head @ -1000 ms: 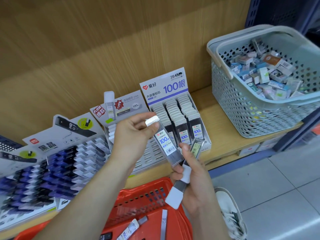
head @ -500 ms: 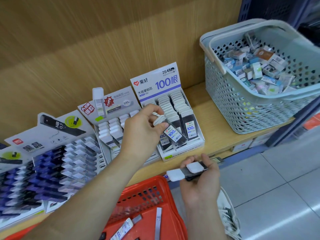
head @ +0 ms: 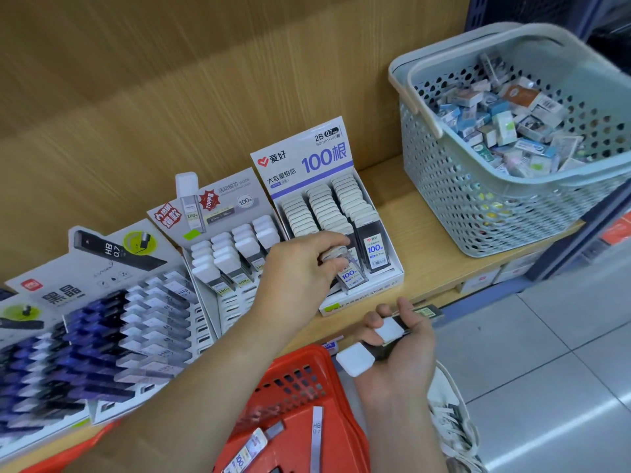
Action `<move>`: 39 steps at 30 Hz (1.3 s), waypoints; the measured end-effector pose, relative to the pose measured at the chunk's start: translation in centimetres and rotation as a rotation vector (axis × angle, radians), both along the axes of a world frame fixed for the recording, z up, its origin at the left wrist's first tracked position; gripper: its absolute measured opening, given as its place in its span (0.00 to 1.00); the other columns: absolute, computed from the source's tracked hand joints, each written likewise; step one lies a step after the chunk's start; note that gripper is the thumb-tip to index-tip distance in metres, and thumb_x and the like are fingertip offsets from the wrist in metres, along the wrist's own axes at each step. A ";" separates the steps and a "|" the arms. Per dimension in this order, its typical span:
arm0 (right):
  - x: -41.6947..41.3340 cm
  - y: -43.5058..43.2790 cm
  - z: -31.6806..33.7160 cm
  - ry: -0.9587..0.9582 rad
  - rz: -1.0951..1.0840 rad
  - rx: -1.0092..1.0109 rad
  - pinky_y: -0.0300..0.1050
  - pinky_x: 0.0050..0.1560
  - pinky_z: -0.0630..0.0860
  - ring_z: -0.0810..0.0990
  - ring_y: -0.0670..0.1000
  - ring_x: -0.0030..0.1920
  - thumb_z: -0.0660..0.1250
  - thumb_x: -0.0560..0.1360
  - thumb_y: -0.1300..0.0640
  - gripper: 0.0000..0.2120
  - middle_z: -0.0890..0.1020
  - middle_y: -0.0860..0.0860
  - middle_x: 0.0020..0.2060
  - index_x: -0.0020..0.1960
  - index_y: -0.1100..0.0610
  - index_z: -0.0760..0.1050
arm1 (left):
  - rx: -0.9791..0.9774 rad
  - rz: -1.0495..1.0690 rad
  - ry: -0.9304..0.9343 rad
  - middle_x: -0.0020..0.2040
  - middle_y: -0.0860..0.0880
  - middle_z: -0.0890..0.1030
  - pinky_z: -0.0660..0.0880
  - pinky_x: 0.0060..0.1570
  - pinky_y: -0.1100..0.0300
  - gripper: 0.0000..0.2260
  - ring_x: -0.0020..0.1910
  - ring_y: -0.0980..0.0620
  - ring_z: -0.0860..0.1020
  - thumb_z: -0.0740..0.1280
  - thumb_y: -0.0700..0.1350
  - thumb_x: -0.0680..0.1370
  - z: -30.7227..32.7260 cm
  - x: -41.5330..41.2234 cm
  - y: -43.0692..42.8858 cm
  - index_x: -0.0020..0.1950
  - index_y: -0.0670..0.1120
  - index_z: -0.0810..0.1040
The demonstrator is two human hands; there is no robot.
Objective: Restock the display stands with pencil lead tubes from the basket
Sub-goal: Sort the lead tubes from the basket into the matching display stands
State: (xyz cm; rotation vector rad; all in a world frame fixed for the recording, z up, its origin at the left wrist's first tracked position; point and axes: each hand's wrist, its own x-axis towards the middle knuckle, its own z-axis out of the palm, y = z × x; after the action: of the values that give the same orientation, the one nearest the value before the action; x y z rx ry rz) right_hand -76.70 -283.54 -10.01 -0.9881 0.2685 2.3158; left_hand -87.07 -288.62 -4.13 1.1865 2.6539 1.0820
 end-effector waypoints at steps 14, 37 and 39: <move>-0.9 -1.2 1.3 -0.033 0.208 0.261 0.33 0.18 0.61 0.73 0.48 0.24 0.55 0.79 0.63 0.17 0.74 0.53 0.32 0.60 0.51 0.77 | -0.048 -0.024 0.340 0.45 0.48 0.79 0.73 0.50 0.59 0.11 0.48 0.47 0.76 0.73 0.37 0.72 -0.4 -0.4 1.8 0.53 0.44 0.84; -1.6 -4.5 3.3 -0.099 0.587 0.700 0.38 0.25 0.61 0.67 0.48 0.28 0.65 0.73 0.38 0.18 0.74 0.53 0.31 0.47 0.53 0.80 | 0.204 0.313 -0.457 0.34 0.59 0.81 0.72 0.34 0.71 0.14 0.32 0.63 0.77 0.73 0.35 0.71 1.9 4.9 -9.3 0.41 0.56 0.82; -1.9 -5.0 3.4 -0.103 0.562 0.699 0.36 0.22 0.59 0.65 0.46 0.27 0.68 0.72 0.41 0.18 0.72 0.52 0.31 0.49 0.55 0.78 | 0.141 0.319 -0.353 0.40 0.61 0.80 0.72 0.37 0.72 0.16 0.37 0.63 0.78 0.74 0.36 0.71 1.9 4.8 -10.7 0.40 0.60 0.82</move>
State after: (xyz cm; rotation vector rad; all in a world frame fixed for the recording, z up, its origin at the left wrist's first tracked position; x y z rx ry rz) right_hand -78.59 -288.56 -6.57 -0.8681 -0.9111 2.5157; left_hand -82.25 -299.31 -2.24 0.5246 2.5666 1.3932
